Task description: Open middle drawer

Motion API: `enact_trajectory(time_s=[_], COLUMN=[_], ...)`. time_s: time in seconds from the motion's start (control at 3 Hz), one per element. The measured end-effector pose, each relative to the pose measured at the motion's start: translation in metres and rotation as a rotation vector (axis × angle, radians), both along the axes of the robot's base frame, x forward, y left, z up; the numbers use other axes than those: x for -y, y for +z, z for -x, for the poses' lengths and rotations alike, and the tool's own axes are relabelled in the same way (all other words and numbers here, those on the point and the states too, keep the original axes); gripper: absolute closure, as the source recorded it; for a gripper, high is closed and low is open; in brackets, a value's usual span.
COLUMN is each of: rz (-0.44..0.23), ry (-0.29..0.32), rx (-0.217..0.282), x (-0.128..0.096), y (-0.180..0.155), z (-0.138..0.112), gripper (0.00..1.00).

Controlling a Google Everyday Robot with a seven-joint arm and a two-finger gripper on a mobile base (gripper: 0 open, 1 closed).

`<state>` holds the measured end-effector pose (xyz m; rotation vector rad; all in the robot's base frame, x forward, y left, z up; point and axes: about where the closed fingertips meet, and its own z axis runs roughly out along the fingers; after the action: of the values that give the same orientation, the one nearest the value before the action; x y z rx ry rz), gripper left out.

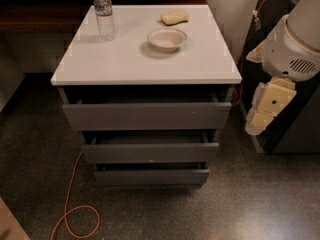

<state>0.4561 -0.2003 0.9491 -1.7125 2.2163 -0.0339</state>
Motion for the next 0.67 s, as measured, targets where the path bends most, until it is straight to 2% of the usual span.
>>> enact_trajectory(time_s=[0.33,0.67], rz=[-0.058,-0.074], ry=[0.04,0.104], rx=[-0.015,-0.013], x=[-0.026,-0.053], y=[-0.054,-0.099], z=[-0.028,-0.043], gripper=[0.0,0.0])
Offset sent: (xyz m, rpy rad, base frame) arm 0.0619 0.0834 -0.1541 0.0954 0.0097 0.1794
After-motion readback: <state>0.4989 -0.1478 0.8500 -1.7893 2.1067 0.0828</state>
